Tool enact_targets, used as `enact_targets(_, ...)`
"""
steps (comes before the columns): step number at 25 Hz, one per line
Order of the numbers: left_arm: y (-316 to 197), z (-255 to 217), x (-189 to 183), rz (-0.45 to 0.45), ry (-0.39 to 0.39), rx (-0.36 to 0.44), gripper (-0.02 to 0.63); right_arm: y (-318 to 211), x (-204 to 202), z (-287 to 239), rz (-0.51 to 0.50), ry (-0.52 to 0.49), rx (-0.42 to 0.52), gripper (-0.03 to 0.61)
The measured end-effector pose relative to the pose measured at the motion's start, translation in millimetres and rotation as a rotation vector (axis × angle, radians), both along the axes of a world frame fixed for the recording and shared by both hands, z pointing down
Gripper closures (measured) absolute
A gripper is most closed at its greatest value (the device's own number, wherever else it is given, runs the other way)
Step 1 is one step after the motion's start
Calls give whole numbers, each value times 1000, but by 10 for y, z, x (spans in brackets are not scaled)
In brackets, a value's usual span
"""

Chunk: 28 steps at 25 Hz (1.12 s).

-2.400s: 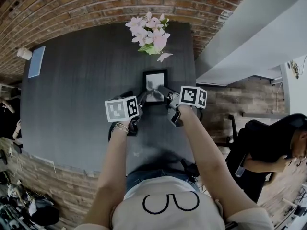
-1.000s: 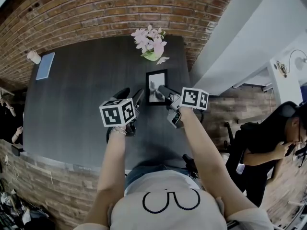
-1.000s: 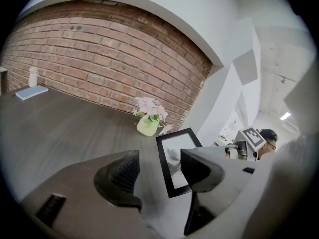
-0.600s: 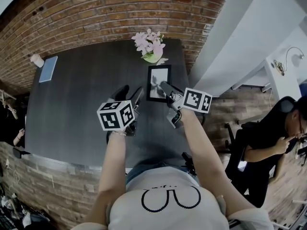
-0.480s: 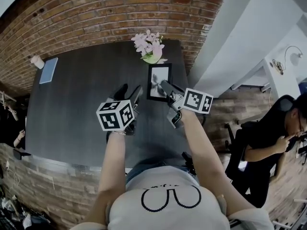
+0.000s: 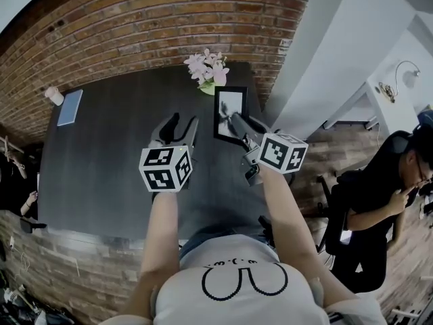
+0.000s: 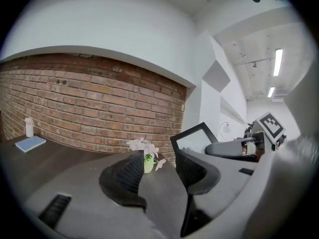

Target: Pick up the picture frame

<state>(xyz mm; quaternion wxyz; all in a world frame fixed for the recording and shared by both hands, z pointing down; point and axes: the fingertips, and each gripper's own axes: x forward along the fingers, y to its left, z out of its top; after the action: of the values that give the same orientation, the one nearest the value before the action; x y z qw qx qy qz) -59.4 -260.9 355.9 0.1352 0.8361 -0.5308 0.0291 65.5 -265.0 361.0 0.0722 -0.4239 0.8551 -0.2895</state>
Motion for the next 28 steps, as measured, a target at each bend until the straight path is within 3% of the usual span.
enact_targets(12,146,-428,2,22,-61,141,615,311,68,-611,64,82,199,537)
enact_targets(28,310,-1046,-183,-52,-61,360,615,597,79,-1277,158,359,518,537)
